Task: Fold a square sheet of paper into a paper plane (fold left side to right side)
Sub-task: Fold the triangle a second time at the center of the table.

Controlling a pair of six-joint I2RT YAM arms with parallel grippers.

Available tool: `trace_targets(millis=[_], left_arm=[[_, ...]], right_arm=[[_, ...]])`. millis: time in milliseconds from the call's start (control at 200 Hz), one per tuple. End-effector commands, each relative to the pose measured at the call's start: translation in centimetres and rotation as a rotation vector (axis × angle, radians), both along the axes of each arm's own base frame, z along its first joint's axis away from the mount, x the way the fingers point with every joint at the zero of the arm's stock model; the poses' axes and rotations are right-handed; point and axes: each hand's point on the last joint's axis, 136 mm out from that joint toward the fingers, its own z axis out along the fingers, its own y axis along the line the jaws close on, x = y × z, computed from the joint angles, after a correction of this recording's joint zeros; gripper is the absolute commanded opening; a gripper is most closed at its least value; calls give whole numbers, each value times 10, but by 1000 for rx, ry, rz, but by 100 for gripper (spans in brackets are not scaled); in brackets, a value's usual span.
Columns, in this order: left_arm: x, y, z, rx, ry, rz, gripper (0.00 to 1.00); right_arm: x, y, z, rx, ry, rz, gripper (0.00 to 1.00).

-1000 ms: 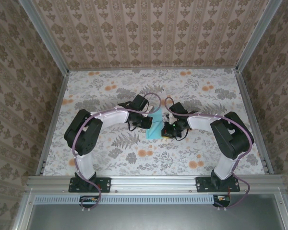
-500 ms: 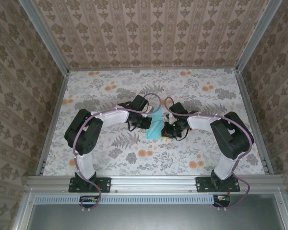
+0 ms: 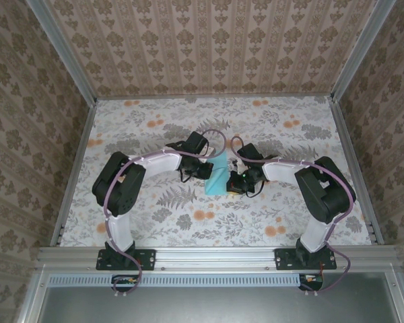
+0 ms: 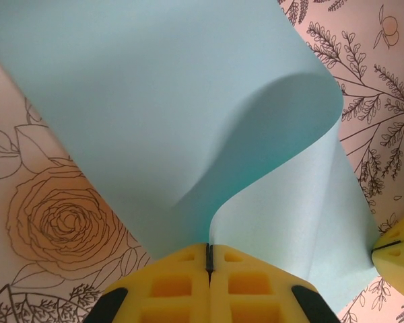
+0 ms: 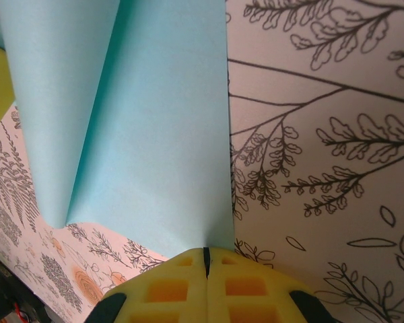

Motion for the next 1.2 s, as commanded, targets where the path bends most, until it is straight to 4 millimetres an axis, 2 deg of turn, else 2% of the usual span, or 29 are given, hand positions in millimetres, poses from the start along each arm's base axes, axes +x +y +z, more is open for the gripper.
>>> trace_targets(millis=[0, 675, 1025, 1195], left_arm=[[6, 2, -2, 24, -11, -15, 4], [0, 10, -18, 62, 14, -17, 4], [6, -5, 9, -15, -32, -41, 4], [6, -3, 9, -5, -35, -43, 4]], right_arm=[[-20, -18, -23, -109, 91, 2, 4], [-20, -18, -23, -112, 90, 5, 4], [-20, -19, -25, -117, 96, 5, 4], [-20, -19, -25, -116, 94, 6, 4]])
